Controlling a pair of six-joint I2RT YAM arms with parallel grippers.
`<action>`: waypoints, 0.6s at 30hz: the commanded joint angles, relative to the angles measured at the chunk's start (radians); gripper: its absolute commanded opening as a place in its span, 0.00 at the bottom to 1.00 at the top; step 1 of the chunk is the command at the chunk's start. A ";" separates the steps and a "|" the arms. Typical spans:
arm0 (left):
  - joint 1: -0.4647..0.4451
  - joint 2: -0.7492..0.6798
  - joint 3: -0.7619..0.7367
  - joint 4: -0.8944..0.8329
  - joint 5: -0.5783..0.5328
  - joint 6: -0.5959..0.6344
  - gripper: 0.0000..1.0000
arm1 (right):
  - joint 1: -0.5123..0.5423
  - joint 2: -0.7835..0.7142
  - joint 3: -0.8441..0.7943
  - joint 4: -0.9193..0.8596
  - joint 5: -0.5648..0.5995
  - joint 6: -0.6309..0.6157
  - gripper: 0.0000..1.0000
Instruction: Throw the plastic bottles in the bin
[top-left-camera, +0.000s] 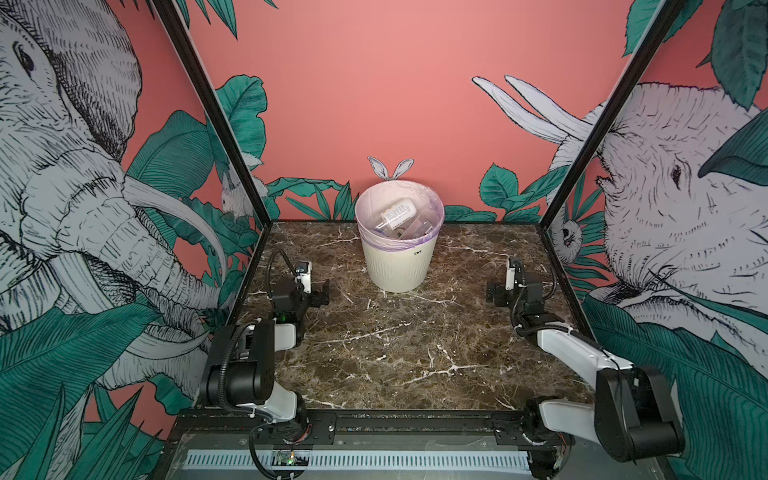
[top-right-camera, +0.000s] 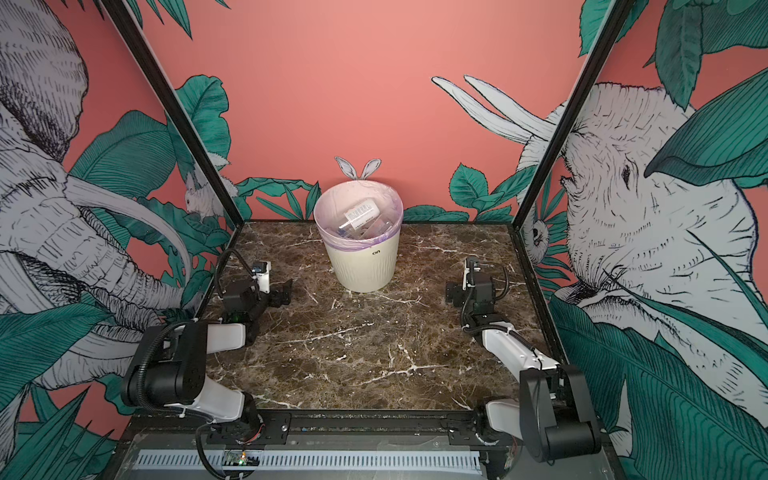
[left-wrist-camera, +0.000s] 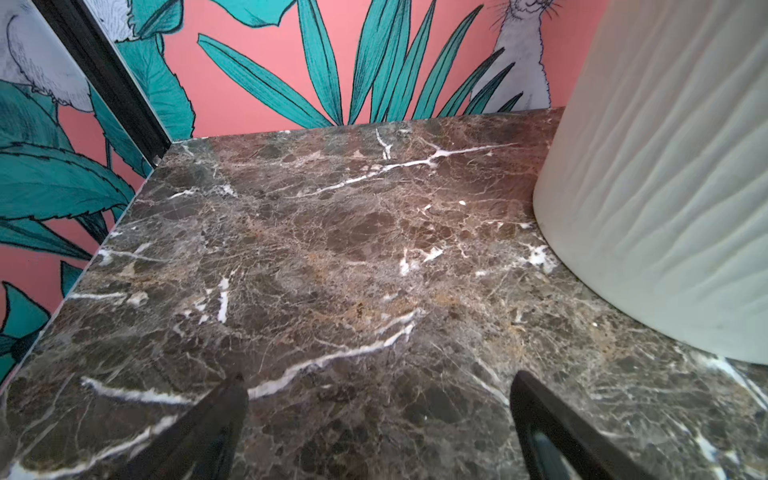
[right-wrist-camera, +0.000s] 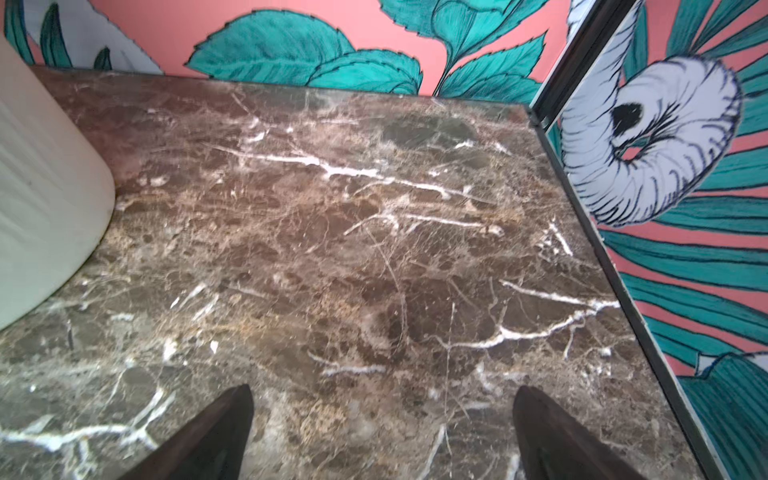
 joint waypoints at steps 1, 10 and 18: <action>-0.004 -0.008 -0.023 0.057 -0.038 -0.009 1.00 | -0.013 0.005 -0.019 0.086 -0.005 -0.016 1.00; -0.041 0.056 -0.033 0.146 -0.104 0.015 1.00 | -0.046 0.023 -0.051 0.148 -0.014 -0.026 1.00; -0.052 0.038 -0.011 0.062 -0.054 0.050 1.00 | -0.055 0.115 -0.092 0.316 -0.002 -0.083 1.00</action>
